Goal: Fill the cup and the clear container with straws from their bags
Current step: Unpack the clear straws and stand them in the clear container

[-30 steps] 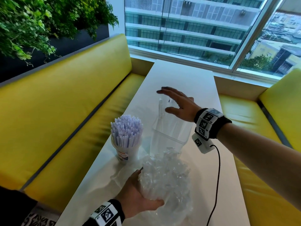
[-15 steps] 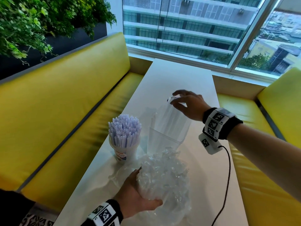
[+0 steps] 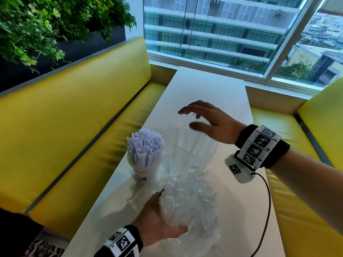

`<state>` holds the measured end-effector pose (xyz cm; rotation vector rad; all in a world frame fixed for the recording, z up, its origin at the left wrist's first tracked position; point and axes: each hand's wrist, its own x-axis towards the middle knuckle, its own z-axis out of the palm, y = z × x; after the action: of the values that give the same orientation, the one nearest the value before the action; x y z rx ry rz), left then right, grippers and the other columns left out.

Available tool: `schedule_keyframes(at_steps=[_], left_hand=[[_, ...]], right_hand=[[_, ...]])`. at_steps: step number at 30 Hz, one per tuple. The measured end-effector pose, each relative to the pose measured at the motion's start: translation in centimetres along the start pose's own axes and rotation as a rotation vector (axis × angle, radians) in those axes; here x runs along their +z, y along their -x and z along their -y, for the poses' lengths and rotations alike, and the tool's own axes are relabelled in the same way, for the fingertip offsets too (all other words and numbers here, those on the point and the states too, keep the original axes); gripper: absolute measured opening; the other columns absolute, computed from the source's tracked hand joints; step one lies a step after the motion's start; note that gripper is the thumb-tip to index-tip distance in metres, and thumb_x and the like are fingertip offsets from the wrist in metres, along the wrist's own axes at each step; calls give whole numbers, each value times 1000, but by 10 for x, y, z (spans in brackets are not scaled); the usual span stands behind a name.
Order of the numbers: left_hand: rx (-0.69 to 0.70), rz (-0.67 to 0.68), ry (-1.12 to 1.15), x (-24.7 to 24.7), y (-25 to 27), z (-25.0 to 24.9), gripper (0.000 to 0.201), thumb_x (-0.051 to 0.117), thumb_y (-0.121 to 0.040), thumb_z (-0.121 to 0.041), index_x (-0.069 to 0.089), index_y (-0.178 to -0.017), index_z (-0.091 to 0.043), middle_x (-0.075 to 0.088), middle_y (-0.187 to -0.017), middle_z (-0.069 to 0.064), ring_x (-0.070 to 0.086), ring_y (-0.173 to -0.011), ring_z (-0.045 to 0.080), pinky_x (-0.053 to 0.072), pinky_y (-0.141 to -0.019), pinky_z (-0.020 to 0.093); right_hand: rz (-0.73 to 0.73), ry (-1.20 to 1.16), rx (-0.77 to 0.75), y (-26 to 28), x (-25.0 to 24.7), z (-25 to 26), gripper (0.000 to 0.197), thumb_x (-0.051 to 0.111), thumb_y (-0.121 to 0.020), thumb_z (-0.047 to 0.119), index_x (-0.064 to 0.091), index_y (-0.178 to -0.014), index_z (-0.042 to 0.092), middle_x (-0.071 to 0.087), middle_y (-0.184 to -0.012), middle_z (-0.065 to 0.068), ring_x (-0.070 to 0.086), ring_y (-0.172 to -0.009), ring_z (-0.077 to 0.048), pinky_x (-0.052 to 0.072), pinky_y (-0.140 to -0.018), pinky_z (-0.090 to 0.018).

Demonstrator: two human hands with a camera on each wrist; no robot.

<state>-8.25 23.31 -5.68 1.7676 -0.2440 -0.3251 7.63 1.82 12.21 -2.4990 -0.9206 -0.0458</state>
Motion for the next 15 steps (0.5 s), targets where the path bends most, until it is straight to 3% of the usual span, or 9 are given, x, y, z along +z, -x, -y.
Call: schedule_keyframes(at_steps=[3, 5, 7, 9, 11, 13, 15], left_hand=[[-5, -2, -2, -1, 1, -3, 83, 94, -48, -35, 55, -121, -29, 67, -115, -17, 63, -110, 0, 49, -91, 14], [-9, 4, -4, -1, 2, -4, 81, 94, -48, -35, 57, -120, -28, 68, -114, -13, 64, -108, 0, 49, -90, 14], [-15, 2, -5, -2, 2, -6, 79, 94, -48, -34, 58, -118, -28, 69, -113, -14, 64, -107, 0, 50, -89, 15], [-5, 9, -9, -1, 2, -6, 79, 93, -49, -34, 58, -119, -28, 68, -114, -16, 64, -108, 0, 50, -91, 16], [-7, 6, -12, -1, 2, -7, 80, 93, -49, -35, 56, -120, -31, 67, -114, -20, 62, -109, -3, 49, -92, 13], [-16, 6, -20, -1, 2, -6, 81, 92, -49, -38, 56, -121, -32, 67, -115, -19, 61, -110, -4, 48, -92, 13], [-20, 5, -30, -1, 2, -6, 81, 92, -49, -38, 57, -121, -30, 67, -116, -16, 62, -110, -2, 50, -94, 17]], right_hand=[[185, 118, -27, -7, 12, 16, 58, 59, -93, 45, 37, -147, 37, 50, -135, 5, 56, -95, -11, 43, -88, -24], [274, 184, 32, -14, 25, 15, 53, 52, -92, 57, 38, -142, 46, 49, -140, 5, 58, -106, -19, 44, -98, -34], [294, 281, 57, -21, 35, 9, 45, 39, -87, 70, 49, -126, 50, 55, -135, 6, 54, -120, -24, 42, -103, -48], [238, 307, 71, -26, 37, 6, 32, 43, -90, 63, 59, -110, 44, 61, -122, 7, 58, -112, -22, 44, -99, -45], [192, 283, 110, -29, 31, 3, 16, 59, -94, 42, 67, -104, 32, 66, -109, 5, 60, -95, -16, 45, -91, -30], [146, 231, 204, -30, 23, 0, 13, 69, -90, 30, 69, -101, 23, 68, -98, 4, 60, -84, -14, 50, -87, -31], [81, 186, 276, -30, 13, -6, 16, 75, -85, 31, 70, -97, 22, 68, -89, 5, 63, -81, -15, 54, -87, -35]])
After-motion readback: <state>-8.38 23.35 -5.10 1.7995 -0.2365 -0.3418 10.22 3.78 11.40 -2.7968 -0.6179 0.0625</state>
